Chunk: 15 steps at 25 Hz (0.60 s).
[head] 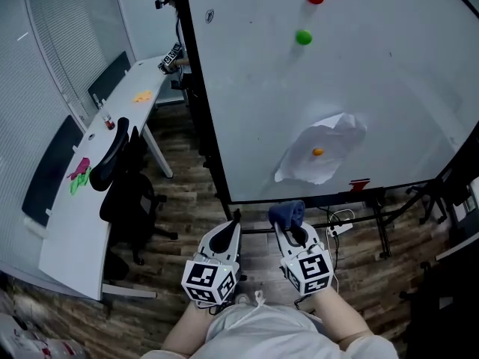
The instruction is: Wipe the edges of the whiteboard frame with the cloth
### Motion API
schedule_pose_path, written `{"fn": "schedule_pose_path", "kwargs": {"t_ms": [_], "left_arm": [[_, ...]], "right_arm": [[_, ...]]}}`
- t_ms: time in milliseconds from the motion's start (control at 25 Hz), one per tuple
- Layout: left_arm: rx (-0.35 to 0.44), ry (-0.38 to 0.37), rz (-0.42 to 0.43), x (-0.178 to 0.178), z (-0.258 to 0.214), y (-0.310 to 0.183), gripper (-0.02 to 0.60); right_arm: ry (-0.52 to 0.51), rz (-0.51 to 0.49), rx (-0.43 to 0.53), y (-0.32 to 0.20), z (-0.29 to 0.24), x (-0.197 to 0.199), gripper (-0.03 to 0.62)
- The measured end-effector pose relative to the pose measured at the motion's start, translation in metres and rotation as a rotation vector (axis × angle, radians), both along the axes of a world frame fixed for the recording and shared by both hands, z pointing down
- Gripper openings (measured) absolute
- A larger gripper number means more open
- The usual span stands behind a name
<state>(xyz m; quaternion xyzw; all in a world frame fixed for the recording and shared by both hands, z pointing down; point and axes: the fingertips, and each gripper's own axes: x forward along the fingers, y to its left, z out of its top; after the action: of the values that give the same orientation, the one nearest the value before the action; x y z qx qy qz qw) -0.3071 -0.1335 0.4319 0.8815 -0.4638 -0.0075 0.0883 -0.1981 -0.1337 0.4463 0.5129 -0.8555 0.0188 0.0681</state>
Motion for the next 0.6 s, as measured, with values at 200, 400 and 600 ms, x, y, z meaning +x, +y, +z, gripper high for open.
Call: {"fn": "schedule_pose_path", "kwargs": {"t_ms": [200,400,600], "left_arm": [[-0.007,-0.001,0.005,0.010,0.003,0.001,0.018],[0.000,-0.027,0.017,0.019,0.004,0.002,0.018],[-0.015,-0.031,0.038,0.026,0.011,0.002,0.018]], "right_arm": [[-0.018,0.005,-0.014,0.000,0.002,0.007,0.060],[-0.042,0.002,-0.036,-0.002,0.005,0.009,0.058],[-0.043,-0.013,-0.032,-0.001,0.002,0.007,0.059]]}}
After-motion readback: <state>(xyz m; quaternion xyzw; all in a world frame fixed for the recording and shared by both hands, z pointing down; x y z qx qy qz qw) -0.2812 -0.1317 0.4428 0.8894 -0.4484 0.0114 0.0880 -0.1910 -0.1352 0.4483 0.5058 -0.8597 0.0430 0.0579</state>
